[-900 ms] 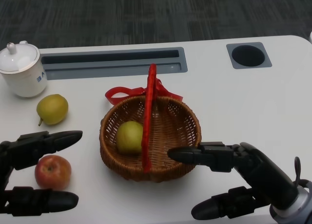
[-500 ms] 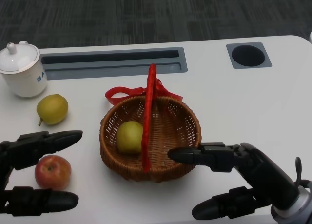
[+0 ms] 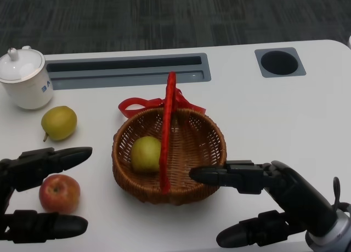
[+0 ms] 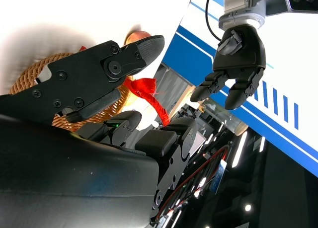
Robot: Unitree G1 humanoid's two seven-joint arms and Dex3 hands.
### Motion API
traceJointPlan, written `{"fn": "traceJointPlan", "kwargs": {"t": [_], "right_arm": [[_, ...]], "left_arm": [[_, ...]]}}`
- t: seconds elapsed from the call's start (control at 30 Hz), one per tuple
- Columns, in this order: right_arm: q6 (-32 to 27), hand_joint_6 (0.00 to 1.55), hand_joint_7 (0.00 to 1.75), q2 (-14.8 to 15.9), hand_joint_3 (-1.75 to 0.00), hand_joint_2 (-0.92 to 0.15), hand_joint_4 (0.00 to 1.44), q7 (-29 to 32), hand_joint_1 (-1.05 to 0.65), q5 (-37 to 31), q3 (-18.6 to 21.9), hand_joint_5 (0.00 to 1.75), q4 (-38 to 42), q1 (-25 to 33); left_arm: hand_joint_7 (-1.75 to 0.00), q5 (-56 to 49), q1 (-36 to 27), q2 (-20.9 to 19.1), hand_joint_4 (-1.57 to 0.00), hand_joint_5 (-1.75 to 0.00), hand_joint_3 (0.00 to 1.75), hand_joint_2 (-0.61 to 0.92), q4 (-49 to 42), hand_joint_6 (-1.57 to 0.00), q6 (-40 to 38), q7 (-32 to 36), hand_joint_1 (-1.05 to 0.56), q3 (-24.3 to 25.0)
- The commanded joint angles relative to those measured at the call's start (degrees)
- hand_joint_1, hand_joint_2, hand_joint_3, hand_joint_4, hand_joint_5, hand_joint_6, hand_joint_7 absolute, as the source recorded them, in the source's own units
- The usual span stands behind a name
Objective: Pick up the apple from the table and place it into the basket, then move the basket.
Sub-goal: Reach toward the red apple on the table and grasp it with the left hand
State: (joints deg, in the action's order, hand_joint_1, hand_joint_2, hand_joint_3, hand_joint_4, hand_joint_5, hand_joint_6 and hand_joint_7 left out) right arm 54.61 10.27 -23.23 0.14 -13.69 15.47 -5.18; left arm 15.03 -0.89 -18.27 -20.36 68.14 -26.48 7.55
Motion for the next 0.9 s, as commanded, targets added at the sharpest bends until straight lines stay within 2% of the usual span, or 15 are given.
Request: {"fn": "traceJointPlan", "kwargs": {"t": [0.03,0.1,0.23,0.3,0.4,0.53,0.67,0.9], "right_arm": [[0.29,0.65,0.0,1.04,0.0,-0.76,0.69,0.16,-0.42,0.73,0.88,0.0,-0.27,0.31],[0.05,0.65,0.0,1.13,0.0,-0.76,0.69,0.13,-0.42,0.7,0.84,0.0,-0.55,0.32],[0.06,0.64,0.0,1.22,0.0,-0.76,0.69,-0.28,-0.41,1.19,0.55,0.0,-0.45,-0.03],[0.2,0.64,0.0,1.2,0.0,-0.76,0.69,-0.48,-0.41,1.43,0.47,0.0,-0.21,-0.21],[0.24,0.65,0.0,1.13,0.0,-0.76,0.69,-0.51,-0.41,1.44,0.5,0.0,-0.13,-0.29],[0.5,0.65,0.0,1.1,0.0,-0.76,0.7,-0.2,-0.42,0.96,0.74,0.0,-0.01,-0.35],[0.21,0.65,0.0,1.11,0.0,-0.76,0.7,-0.16,-0.43,1.07,0.77,0.0,-0.38,-0.06],[0.31,0.65,0.0,1.46,0.0,-0.76,0.7,-0.39,-0.43,1.34,0.78,0.0,-0.75,0.06]], "left_arm": [[0.0,-4.75,1.2,-0.2,-0.81,0.0,0.0,0.69,-1.94,-0.72,1.32,2.45,-0.66,3.2],[0.0,-10.33,2.36,0.08,-0.75,0.0,0.0,0.69,-4.04,-0.67,2.37,4.58,-0.7,5.9],[0.0,-25.6,4.62,-0.07,-0.5,0.0,0.01,0.7,-8.0,-0.49,2.36,11.66,-0.84,11.72],[0.0,-32.01,5.53,-0.8,-0.43,0.0,0.01,0.7,-9.61,-0.42,1.25,15.81,-0.87,12.9],[0.0,-39.09,7.13,-2.62,-0.41,0.0,0.0,0.69,-12.8,-0.41,0.07,21.82,-0.88,12.58],[0.0,-46.11,10.41,-6.28,-0.41,0.0,0.0,0.67,-20.03,-0.41,-2.38,29.15,-0.89,9.01],[0.0,-51.14,14.0,-8.92,-0.4,0.0,0.0,0.66,-28.06,-0.4,-5.09,36.74,-0.91,3.43],[0.0,-55.53,19.17,-10.57,-0.38,-0.01,0.01,0.68,-38.92,-0.39,-10.49,45.75,-0.91,-7.26]]}}
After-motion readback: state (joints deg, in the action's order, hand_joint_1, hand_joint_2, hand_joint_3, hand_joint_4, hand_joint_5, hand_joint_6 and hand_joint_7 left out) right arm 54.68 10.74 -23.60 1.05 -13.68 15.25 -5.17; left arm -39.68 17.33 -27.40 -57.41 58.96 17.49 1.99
